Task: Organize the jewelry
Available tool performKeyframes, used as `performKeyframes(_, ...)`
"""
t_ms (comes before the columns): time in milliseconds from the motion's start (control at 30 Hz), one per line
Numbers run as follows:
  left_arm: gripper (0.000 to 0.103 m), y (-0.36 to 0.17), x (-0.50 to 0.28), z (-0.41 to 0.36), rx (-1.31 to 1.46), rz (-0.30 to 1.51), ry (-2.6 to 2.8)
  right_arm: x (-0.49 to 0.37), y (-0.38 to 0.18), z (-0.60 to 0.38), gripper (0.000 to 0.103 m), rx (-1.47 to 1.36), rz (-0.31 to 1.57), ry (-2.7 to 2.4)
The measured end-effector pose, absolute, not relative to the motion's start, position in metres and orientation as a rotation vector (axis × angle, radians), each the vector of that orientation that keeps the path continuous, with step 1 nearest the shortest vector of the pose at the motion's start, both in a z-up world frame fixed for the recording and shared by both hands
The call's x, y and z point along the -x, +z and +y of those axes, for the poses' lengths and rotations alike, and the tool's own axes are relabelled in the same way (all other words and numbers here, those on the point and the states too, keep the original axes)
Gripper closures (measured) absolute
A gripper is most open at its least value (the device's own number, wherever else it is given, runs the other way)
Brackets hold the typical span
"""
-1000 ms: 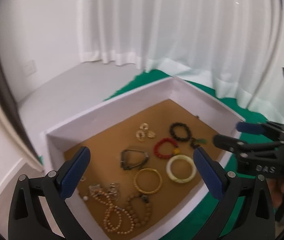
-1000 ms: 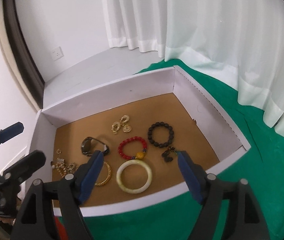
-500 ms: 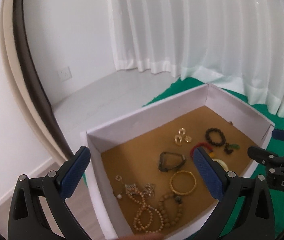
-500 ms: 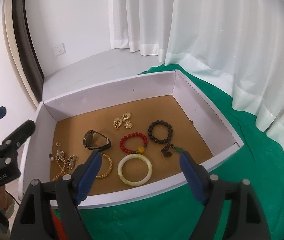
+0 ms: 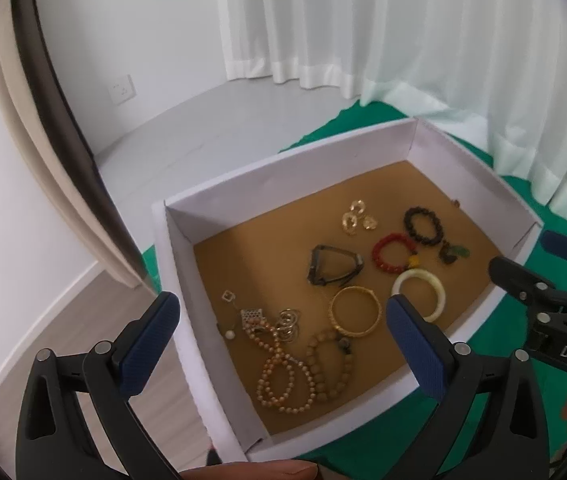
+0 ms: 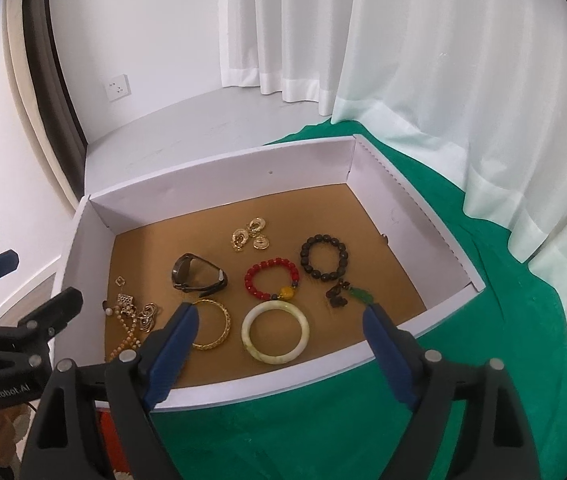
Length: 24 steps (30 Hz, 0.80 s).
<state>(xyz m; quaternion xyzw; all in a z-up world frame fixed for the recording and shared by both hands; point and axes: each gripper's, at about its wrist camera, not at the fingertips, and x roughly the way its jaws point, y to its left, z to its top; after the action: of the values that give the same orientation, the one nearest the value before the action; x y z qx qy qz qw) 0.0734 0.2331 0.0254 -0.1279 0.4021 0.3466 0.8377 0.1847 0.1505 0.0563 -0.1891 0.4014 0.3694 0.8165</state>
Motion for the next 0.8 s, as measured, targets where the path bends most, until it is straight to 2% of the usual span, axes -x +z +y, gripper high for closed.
performKeyframes(800, 0.001, 0.031, -0.058, 0.246, 0.338, 0.839, 0.800, -0.175, 0.057, 0.164, 0.017, 0.484, 0.853, 0.765)
